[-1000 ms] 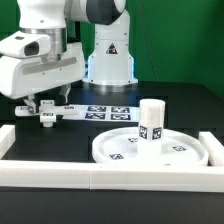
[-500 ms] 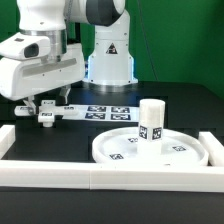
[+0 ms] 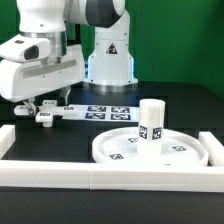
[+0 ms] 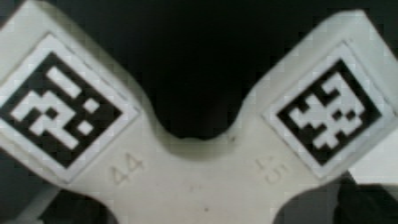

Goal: Assemble round table

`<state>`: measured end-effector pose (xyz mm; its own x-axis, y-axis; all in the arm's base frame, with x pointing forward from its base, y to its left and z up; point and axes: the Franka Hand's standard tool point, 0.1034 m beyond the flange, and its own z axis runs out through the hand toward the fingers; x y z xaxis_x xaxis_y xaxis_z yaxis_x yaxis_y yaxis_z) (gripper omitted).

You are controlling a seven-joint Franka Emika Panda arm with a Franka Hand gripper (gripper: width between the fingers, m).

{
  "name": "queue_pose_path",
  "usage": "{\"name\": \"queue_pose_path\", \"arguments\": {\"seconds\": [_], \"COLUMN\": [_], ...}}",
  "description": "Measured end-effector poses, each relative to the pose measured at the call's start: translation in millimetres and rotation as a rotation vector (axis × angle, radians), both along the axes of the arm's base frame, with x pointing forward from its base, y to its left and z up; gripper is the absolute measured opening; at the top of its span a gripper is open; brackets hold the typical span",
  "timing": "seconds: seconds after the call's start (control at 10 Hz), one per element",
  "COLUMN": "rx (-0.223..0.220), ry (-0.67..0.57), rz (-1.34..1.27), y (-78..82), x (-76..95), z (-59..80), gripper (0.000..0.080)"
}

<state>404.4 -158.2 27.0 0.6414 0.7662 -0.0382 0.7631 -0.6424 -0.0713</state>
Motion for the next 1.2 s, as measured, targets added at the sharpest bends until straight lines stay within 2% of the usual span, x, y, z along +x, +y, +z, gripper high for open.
{"name": "queue_pose_path", "arguments": {"seconds": [0.6,0.7,0.8,0.9,1.0,1.2], "rx": [0.002,0.002,0.002,0.002,0.002,0.003], "ry": [0.01,0.01,0.01,0.01,0.01,0.012], "rz": [-0.001,-0.001,-0.001,-0.001,-0.001,-0.004], "y": [0.1,0.1,0.2,0.1,0.2,0.9], "x": [-3.2,-3.2,-3.3,-3.2,-3.2,-3.3], "z": [-4.3,-4.3,-4.4,-4.4,-4.4,-4.2], "gripper": [0.0649,0.0622,0.0487,0.0487,0.0445,0.0445]}}
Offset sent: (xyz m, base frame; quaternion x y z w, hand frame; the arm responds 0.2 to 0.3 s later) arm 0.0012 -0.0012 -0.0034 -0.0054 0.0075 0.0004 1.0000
